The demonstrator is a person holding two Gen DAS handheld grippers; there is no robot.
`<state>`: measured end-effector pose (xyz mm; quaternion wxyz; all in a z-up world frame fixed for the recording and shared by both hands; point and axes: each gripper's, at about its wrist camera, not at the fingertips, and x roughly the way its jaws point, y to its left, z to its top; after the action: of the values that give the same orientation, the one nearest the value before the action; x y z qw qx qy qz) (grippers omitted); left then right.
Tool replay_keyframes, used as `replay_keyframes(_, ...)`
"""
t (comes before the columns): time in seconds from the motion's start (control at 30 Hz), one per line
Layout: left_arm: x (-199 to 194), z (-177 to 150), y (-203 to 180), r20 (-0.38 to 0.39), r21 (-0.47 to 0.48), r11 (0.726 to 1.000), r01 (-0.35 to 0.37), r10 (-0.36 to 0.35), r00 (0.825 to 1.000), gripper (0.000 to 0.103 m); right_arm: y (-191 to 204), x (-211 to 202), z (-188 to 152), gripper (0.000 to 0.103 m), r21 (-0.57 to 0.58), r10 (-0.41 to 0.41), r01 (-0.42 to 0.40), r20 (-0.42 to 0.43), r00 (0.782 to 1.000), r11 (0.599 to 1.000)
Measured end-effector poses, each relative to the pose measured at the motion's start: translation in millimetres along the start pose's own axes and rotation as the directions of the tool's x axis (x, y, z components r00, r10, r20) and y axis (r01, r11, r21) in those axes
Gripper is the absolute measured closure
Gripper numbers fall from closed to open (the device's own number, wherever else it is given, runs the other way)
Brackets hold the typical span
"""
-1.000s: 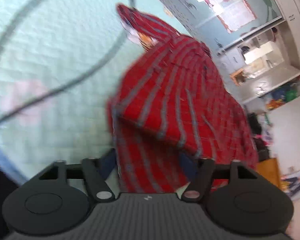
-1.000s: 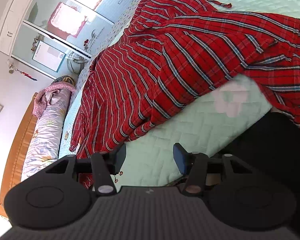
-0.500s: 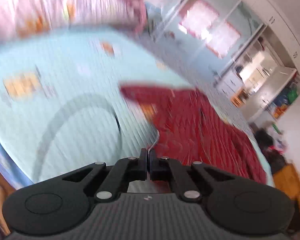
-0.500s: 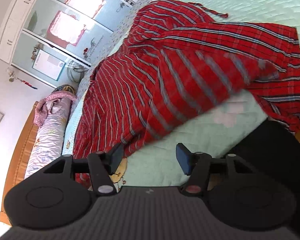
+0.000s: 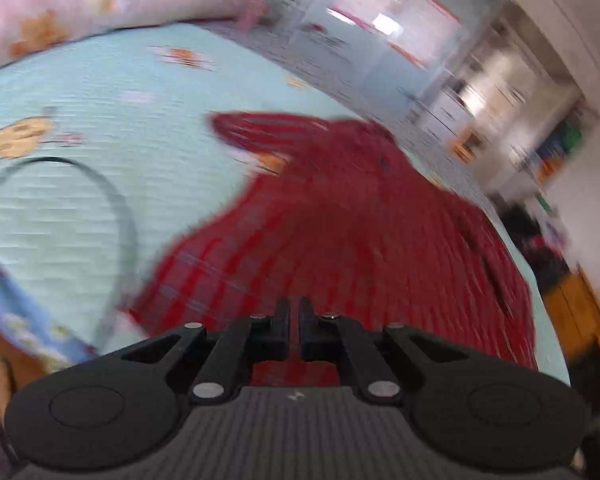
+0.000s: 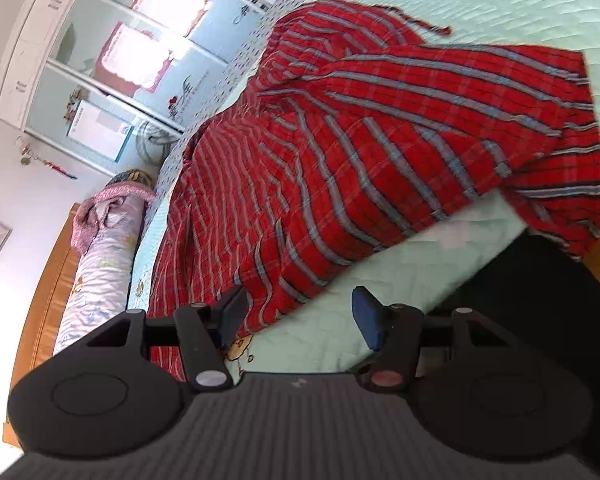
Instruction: Fold clothes
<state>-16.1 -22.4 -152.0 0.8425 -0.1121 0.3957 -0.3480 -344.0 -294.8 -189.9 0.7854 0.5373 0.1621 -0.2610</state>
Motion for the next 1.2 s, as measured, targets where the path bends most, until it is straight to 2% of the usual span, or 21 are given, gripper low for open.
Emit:
replay_keyframes(0.2, 24.6, -18.1, -56.9, -0.078, 0.198, 0.977, 0.086, -0.071, 0.994, 0.094, -36.0, -12.4, 7.2, 0.043, 0.155, -0.036, 0.028, 0.048, 0.998, 0.988)
replay_keyframes(0.37, 42.8, -29.5, -82.2, -0.13, 0.257, 0.956, 0.141, -0.11, 0.985, 0.083, -66.3, -28.6, 16.8, 0.043, 0.278, -0.066, 0.032, 0.117, 0.991, 0.96)
replay_keyframes(0.5, 53.5, -34.2, -101.7, -0.161, 0.295, 0.94, 0.172, -0.128, 0.979, 0.08, -89.7, -27.1, 27.9, 0.043, 0.37, -0.072, 0.009, 0.157, 0.985, 0.929)
replay_keyframes(0.6, 55.9, -35.2, -113.1, -0.167, 0.313, 0.933, 0.179, -0.132, 0.977, 0.079, -96.6, -13.6, 38.0, 0.044, 0.414, -0.144, 0.073, 0.144, 0.979, 0.907)
replay_keyframes(0.63, 54.8, -35.1, -116.3, -0.165, 0.318, 0.931, 0.18, -0.132, 0.977, 0.078, -97.2, -9.2, 41.0, 0.047, 0.425, -0.15, 0.075, 0.145, 0.978, 0.902)
replay_keyframes(0.67, 54.2, -34.7, -120.2, -0.163, 0.322, 0.93, 0.178, -0.131, 0.978, 0.077, -96.1, -4.6, 44.5, 0.056, 0.424, -0.129, 0.053, 0.153, 0.98, 0.904)
replay_keyframes(0.7, 53.6, -34.1, -122.2, -0.16, 0.325, 0.93, 0.174, -0.127, 0.979, 0.076, -94.5, 0.1, 48.3, 0.081, 0.42, -0.101, 0.024, 0.163, 0.981, 0.907)
replay_keyframes(0.73, 52.6, -33.4, -123.1, -0.157, 0.327, 0.93, 0.17, -0.123, 0.98, 0.075, -88.1, 4.4, 53.2, 0.097, 0.391, -0.086, 0.012, 0.172, 0.981, 0.92)
replay_keyframes(0.77, 52.0, -33.0, -124.5, -0.155, 0.33, 0.929, 0.165, -0.119, 0.981, 0.074, -79.8, 8.5, 58.5, 0.101, 0.351, -0.075, 0.008, 0.18, 0.981, 0.936)
replay_keyframes(0.8, 51.4, -31.7, -126.0, -0.151, 0.334, 0.929, 0.16, -0.115, 0.982, 0.074, -64.7, 11.8, 63.5, 0.101, 0.277, -0.07, 0.015, 0.192, 0.979, 0.961)
replay_keyframes(0.87, 48.8, -26.5, -128.9, -0.136, 0.339, 0.928, 0.154, -0.113, 0.984, 0.073, -18.3, 18.5, 65.4, 0.101, 0.047, -0.021, 0.012, 0.203, 0.979, 0.999)
replay_keyframes(0.9, 46.9, -23.7, -130.7, -0.126, 0.34, 0.928, 0.154, -0.117, 0.985, 0.072, 9.4, 24.1, 58.4, 0.101, -0.09, 0.019, -0.003, 0.184, 0.983, 0.996)
replay_keyframes(0.93, 45.2, -21.1, -133.1, -0.115, 0.341, 0.927, 0.156, -0.123, 0.986, 0.072, 38.6, 30.6, 48.5, 0.101, -0.232, 0.061, -0.024, 0.152, 0.987, 0.972)
replay_keyframes(1.0, 42.8, -17.0, -138.0, -0.095, 0.343, 0.926, 0.158, -0.134, 0.987, 0.069, 83.4, 50.5, 16.0, 0.1, -0.413, 0.115, -0.102, 0.008, 0.993, 0.905)
replay_keyframes(1.07, 42.4, -15.8, -141.5, -0.087, 0.343, 0.926, 0.16, -0.138, 0.987, 0.069, 106.1, 75.1, -18.7, 0.095, -0.489, 0.1, -0.167, -0.16, 0.982, 0.856)
replay_keyframes(1.13, 42.0, -16.5, -142.6, -0.091, 0.347, 0.924, 0.163, -0.14, 0.986, 0.069, 106.5, 94.5, -45.4, 0.083, -0.489, 0.049, -0.2, -0.304, 0.952, 0.849)
replay_keyframes(1.2, 40.9, -17.7, -140.4, -0.095, 0.353, 0.921, 0.164, -0.139, 0.986, 0.068, 95.8, 93.8, -52.8, 0.081, -0.456, 0.021, -0.191, -0.352, 0.936, 0.869)
